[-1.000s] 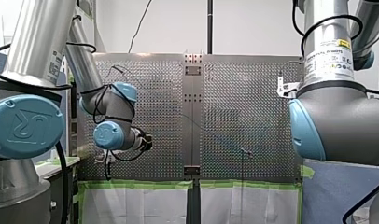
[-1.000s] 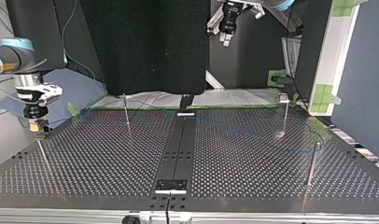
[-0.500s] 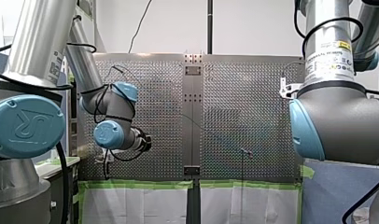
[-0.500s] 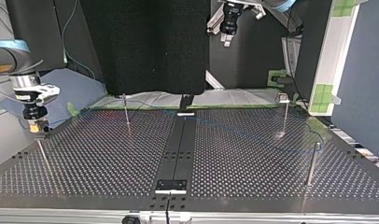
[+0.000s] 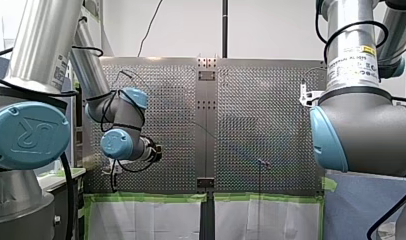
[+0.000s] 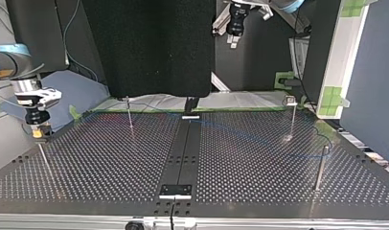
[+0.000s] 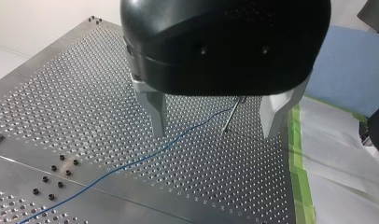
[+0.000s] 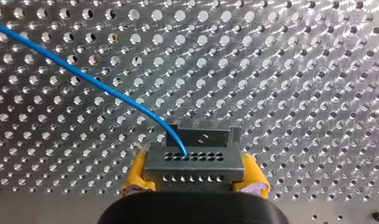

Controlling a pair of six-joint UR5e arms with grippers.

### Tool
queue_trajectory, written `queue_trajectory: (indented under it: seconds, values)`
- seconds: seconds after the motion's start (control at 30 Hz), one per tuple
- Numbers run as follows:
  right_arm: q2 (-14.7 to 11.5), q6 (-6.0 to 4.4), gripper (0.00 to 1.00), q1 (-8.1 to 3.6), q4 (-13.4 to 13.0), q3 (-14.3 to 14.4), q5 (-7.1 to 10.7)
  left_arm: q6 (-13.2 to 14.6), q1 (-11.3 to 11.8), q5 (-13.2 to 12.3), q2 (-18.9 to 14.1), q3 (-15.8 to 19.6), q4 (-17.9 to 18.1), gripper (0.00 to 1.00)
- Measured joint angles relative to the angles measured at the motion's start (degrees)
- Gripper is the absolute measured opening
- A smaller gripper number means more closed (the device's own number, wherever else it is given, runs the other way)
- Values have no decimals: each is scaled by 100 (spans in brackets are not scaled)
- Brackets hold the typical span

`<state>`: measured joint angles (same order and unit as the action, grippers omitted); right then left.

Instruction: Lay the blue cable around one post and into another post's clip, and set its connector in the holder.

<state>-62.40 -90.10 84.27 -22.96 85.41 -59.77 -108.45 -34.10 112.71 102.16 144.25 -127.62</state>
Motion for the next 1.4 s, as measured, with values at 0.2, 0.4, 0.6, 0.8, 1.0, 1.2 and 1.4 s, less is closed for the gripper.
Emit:
queue_trajectory:
  seconds: [0.2,0.4,0.6,0.8,1.0,1.2,1.4]
  values:
    - [16,-94,0,-2,-15,-61,4,0,18,0,0,-9,-8,100]
    - [20,-188,0,-3,-62,-70,-122,0,39,0,0,-10,-17,100]
    - [23,-234,0,11,-37,-65,-248,-7,55,-53,0,-21,-4,100]
    - [28,-254,0,54,-8,-60,-271,-16,58,-156,0,-52,-8,100]
    - [34,-331,0,82,40,-29,-280,-17,63,-170,0,-55,-3,100]
    - [37,-428,0,106,-14,-14,-282,-17,63,-165,0,-57,-9,100]
    - [38,-511,0,118,-129,-13,-251,-18,66,-171,0,-57,1,100]
